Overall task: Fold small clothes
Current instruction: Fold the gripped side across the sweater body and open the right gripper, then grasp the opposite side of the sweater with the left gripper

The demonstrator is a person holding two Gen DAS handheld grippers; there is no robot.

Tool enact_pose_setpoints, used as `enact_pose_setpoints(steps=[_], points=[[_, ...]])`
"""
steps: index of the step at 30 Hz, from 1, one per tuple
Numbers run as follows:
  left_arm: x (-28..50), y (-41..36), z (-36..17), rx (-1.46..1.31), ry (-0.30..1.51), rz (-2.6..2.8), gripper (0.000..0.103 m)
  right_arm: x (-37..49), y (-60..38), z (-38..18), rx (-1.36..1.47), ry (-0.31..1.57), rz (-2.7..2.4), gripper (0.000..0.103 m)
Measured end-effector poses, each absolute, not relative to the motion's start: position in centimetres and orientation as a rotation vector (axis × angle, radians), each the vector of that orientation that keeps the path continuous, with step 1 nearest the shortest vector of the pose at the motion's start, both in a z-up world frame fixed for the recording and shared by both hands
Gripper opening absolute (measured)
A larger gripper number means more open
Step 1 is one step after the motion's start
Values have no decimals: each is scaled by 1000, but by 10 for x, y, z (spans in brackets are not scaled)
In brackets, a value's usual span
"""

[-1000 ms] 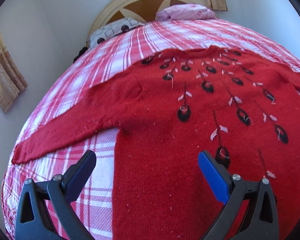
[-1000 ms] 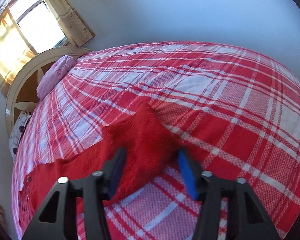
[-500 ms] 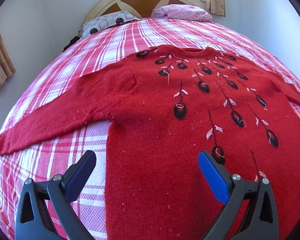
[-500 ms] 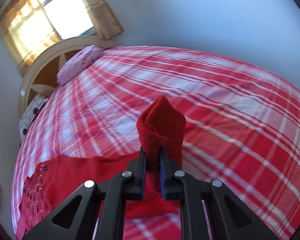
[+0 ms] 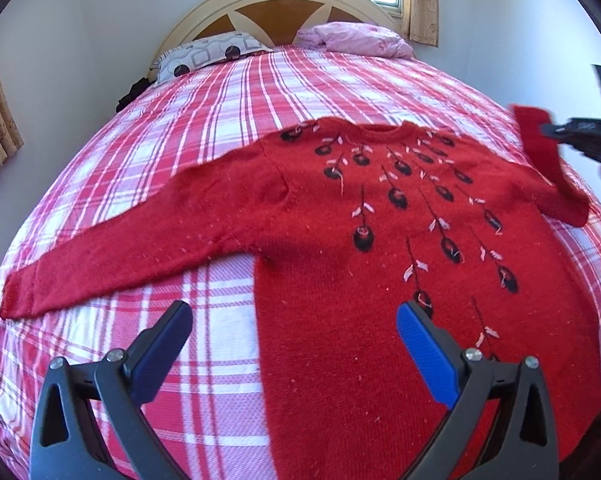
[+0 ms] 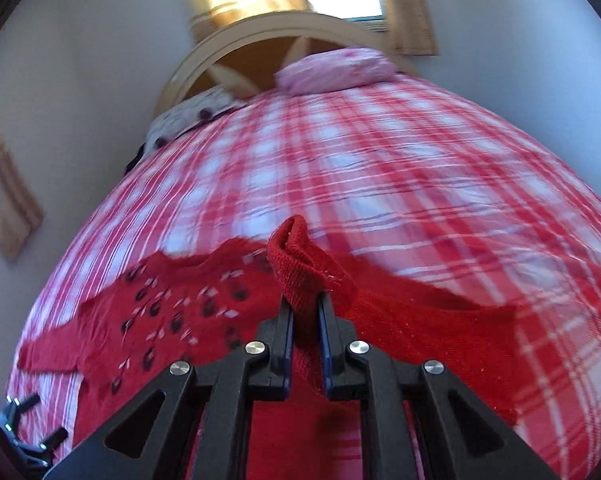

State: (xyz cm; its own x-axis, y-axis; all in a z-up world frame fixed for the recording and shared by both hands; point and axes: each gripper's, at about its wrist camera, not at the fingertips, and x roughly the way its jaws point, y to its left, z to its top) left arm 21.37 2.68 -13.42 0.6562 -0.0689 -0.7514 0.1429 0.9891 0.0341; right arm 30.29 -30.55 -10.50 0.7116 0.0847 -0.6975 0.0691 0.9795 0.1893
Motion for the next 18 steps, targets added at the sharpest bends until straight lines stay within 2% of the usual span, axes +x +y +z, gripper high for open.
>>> enact_pose_setpoints(steps=[4,6,8,10,18], points=[[218,26,-125,98,846,-146,103,314,-259,-143,119,865,108,14],[220,22,-124,94,852,-159,103,311,-247,-160,57,907,121,23],[228,15,-123,80,876,-189,103,302,-247,-165,42,921,139,43],[235,9,-121,60,886,-209,103,288,-256,-162,36,911,142,53],[271,-56,-115,41,878,-299,103,230,-320,-143,37,806,6,57]])
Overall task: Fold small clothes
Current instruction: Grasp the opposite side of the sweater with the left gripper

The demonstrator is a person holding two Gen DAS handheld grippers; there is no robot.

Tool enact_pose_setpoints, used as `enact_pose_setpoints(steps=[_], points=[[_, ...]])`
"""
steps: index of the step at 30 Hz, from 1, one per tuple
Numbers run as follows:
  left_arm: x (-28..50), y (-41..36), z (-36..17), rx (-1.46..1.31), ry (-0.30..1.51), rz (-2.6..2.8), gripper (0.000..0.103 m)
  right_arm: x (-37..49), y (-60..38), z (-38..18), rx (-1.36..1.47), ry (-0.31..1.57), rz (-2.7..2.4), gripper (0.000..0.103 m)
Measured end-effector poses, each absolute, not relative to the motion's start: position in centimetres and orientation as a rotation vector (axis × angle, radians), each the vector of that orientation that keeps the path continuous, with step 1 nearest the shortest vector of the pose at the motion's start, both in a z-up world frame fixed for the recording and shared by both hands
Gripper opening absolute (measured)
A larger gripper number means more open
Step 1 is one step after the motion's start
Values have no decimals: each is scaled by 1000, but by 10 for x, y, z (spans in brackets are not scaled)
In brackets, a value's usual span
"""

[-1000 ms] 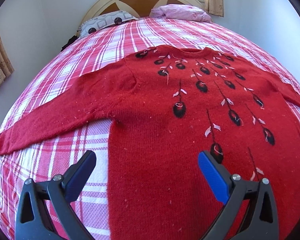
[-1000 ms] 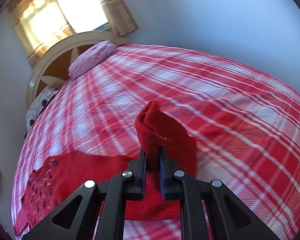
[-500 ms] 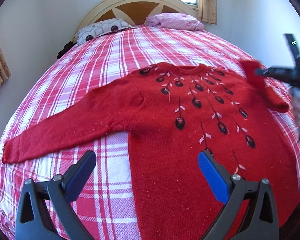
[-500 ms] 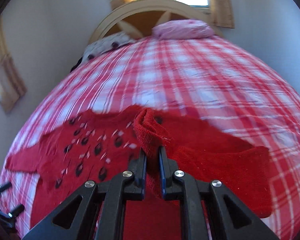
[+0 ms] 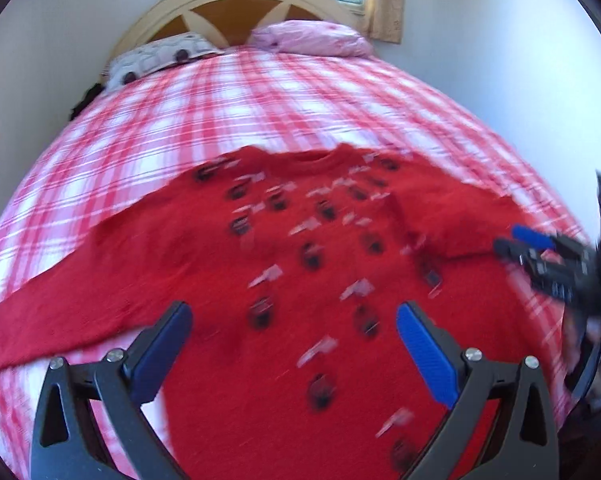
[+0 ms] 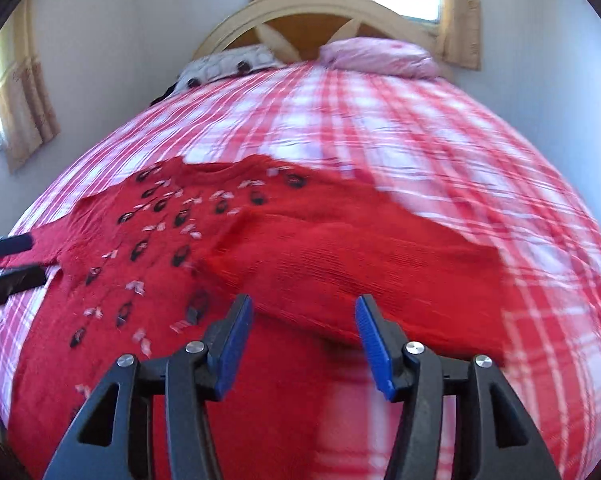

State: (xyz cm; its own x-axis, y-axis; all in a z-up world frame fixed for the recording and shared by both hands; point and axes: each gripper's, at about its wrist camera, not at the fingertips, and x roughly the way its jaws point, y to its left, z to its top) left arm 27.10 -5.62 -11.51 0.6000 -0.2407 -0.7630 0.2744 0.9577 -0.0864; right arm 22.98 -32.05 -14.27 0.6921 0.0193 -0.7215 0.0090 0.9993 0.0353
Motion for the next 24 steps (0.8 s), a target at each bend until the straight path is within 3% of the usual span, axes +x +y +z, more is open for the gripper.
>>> enact_pose_setpoints(steps=[3,6,11,14,16,18,20,21,22,24], points=[[289,-92,-116,66,862,-351,101,213,-340,-148,41,773,-58,57],[305,-126,-121,89,879,-392,89,201,-357,-156,48,753,-94,57],[335,-168,-143,65,961,-434,81,203,-378,-169,134,773,-109,57],[349,-180,-158,56,1003,-423,67,202,-387,-173,190,772,-102,58],[360,-180,-169,10,1050,-423,52,201,-391,-176,212,770,-101,59],[365,-181,-174,-39,1054,-420,50,199,-389,-179,213,772,-99,60],[366,-186,-173,-34,1043,-430,33,200,-387,-181,199,778,-104,61],[364,-188,-171,-22,1047,-443,16,201,-386,-181,190,781,-105,61],[365,-190,-169,-9,1045,-443,10,200,-385,-182,183,782,-106,62],[362,-185,-157,-18,1032,-485,8,201,-383,-182,175,783,-109,62]])
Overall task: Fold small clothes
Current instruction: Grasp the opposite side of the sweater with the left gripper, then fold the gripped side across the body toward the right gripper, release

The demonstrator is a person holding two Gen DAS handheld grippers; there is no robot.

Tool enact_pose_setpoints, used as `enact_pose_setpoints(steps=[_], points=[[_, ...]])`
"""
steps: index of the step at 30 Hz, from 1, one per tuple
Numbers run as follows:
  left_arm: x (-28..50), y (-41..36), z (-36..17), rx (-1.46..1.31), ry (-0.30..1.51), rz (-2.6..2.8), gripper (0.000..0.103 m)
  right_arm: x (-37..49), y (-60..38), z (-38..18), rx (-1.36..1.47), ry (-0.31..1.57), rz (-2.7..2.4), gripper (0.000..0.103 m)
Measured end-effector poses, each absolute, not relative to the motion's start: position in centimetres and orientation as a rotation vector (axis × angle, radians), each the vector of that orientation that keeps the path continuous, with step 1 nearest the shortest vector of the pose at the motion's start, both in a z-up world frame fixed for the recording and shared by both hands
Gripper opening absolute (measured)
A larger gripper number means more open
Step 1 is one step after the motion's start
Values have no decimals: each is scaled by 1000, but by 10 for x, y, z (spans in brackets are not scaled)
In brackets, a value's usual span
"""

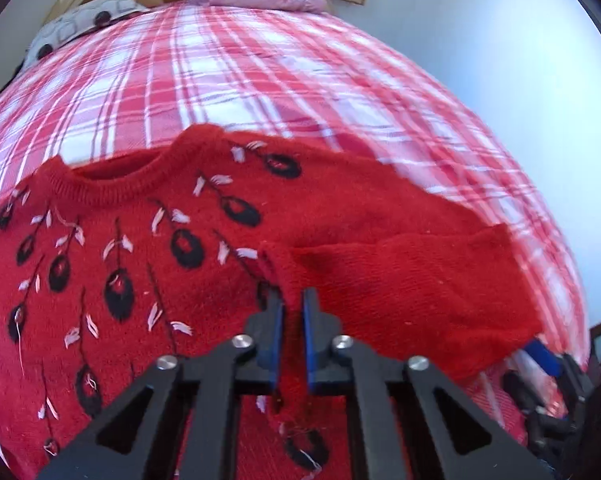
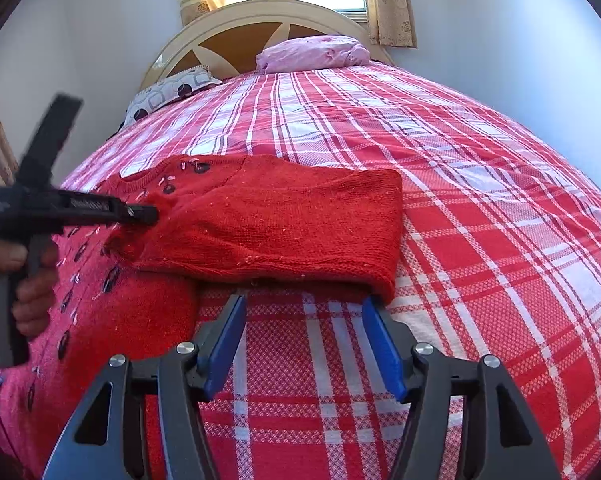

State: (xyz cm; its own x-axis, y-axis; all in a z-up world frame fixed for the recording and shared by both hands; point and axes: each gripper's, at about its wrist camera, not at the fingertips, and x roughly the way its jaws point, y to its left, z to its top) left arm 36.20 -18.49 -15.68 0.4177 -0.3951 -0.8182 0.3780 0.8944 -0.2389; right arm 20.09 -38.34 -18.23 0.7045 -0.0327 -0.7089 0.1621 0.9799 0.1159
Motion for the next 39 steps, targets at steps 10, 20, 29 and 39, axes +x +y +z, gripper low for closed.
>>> enact_pose_setpoints(steps=[10,20,29,39], points=[[359,-96,-87,-116,851,-420,7,198,-382,-182,166,773,-121,62],[343,1,-96,-233,850,-270,7,199,-382,-184,152,779,-137,62],[336,43,-131,-336,915,-191,7,200,-383,-185,152,790,-136,62],[342,56,-164,-326,973,-126,7,204,-381,-187,147,805,-130,65]])
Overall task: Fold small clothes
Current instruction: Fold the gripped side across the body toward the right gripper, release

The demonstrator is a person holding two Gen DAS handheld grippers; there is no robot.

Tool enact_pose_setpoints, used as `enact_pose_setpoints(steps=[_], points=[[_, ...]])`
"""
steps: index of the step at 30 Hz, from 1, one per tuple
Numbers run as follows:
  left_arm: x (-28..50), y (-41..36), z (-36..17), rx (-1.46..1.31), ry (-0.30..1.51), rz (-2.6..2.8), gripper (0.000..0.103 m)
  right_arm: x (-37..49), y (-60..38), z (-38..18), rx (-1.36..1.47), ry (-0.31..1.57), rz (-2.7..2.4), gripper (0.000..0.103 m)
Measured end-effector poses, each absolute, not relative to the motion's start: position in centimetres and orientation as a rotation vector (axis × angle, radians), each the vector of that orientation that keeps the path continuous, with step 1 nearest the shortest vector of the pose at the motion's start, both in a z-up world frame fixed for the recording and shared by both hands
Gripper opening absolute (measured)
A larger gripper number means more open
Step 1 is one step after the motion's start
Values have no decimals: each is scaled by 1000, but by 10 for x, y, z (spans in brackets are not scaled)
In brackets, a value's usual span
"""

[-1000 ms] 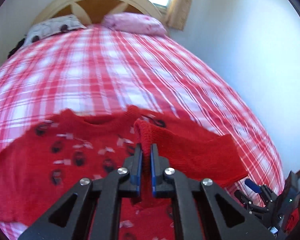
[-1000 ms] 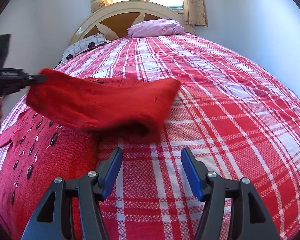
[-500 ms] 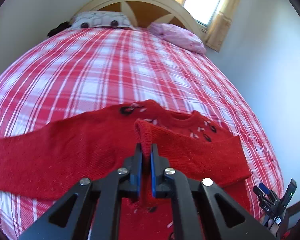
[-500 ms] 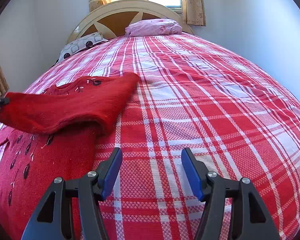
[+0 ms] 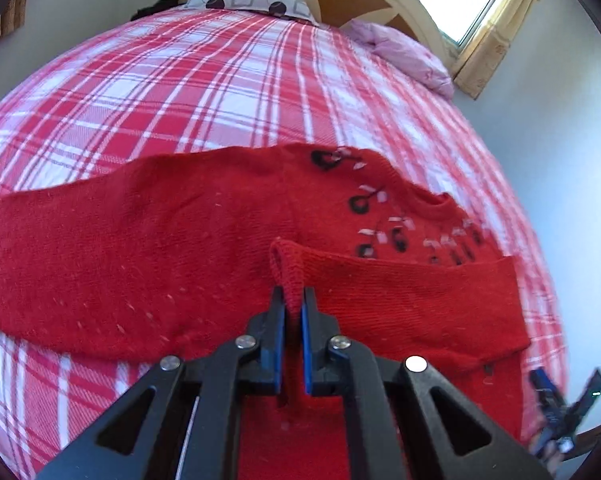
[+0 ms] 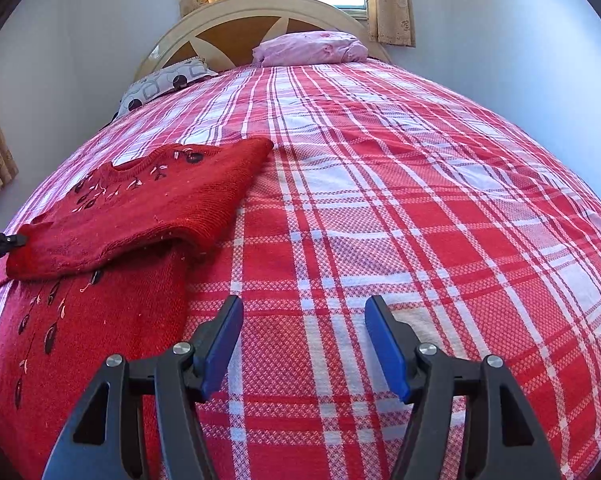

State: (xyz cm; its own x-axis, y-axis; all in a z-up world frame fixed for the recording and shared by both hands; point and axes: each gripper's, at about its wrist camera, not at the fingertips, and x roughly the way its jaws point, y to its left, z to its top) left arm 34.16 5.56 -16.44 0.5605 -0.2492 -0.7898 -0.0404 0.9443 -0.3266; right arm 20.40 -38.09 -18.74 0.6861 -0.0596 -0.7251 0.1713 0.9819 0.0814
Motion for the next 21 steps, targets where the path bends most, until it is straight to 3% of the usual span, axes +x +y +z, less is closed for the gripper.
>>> enact_pose_setpoints(steps=[20,21], points=[[340,78,-181,-321,979,-121,8,205,-377,-189,113,813,-173,65],[339,79,-185,-335,981,-120,13,205,-376,-186,104,813,-187,65]])
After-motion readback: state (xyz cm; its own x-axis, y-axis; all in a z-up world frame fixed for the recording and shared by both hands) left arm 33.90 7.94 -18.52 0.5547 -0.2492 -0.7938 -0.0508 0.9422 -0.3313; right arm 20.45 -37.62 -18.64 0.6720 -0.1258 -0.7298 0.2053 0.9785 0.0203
